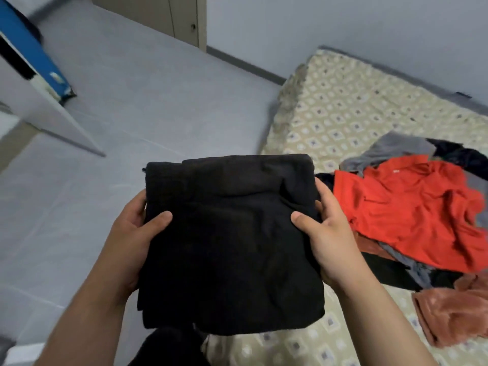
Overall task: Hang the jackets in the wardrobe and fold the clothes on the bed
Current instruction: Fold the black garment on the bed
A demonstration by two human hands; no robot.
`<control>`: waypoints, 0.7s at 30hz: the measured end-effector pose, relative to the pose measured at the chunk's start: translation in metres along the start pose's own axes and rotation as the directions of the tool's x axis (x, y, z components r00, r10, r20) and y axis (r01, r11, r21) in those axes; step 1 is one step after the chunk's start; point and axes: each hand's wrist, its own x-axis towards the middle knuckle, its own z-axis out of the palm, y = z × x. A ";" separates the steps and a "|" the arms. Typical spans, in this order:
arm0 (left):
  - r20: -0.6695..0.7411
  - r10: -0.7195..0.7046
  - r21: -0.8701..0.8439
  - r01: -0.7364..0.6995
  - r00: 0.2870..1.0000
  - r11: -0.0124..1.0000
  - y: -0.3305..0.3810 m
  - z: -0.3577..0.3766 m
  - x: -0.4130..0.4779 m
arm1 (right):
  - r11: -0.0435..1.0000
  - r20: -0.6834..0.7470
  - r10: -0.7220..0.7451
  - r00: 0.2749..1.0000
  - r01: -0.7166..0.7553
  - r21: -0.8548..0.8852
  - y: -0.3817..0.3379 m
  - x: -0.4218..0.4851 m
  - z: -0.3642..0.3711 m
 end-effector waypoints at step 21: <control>-0.476 0.298 0.013 -0.332 0.827 0.943 0.405 -0.255 -0.074 | 0.950 0.428 -0.258 0.866 0.308 -0.051 -0.430 0.023 0.317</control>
